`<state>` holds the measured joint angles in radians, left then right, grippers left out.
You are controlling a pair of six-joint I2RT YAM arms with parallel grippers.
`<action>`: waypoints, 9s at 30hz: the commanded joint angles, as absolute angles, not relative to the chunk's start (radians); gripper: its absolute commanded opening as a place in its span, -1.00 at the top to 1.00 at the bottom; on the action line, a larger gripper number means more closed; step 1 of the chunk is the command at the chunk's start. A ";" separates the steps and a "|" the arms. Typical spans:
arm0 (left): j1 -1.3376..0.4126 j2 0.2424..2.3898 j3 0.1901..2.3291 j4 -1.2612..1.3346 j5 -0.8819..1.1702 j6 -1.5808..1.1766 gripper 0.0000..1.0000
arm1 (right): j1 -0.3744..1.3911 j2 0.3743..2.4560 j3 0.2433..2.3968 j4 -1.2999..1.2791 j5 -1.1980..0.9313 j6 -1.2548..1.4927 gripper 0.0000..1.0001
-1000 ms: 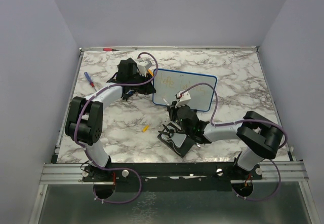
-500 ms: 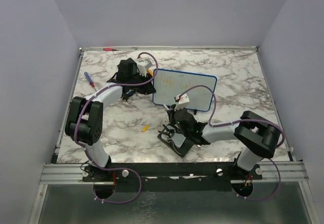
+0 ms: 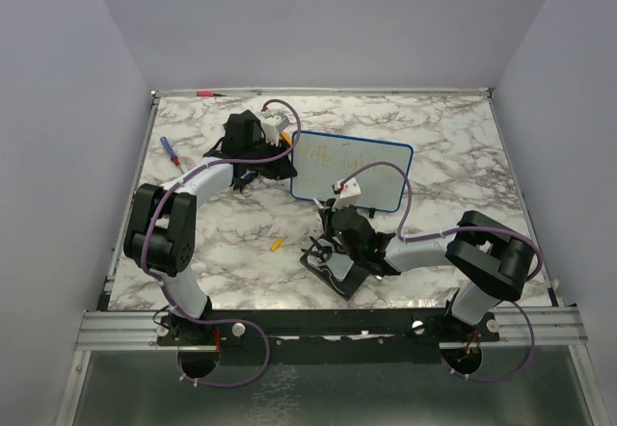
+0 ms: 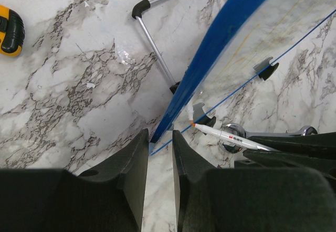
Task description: Write a sentence on the whiteboard
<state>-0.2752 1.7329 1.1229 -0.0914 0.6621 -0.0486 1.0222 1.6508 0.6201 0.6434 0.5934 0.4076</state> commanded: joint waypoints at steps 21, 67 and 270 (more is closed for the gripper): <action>-0.279 1.723 1.141 -0.072 0.649 -0.044 0.50 | 1.031 1.622 0.666 0.781 0.666 0.266 0.99; -0.279 1.724 1.141 -0.072 0.649 -0.044 0.50 | 1.031 1.675 0.650 0.632 0.616 0.404 0.99; -0.281 1.714 1.135 -0.073 0.646 -0.042 0.50 | 0.998 1.456 0.554 0.543 0.743 0.427 0.99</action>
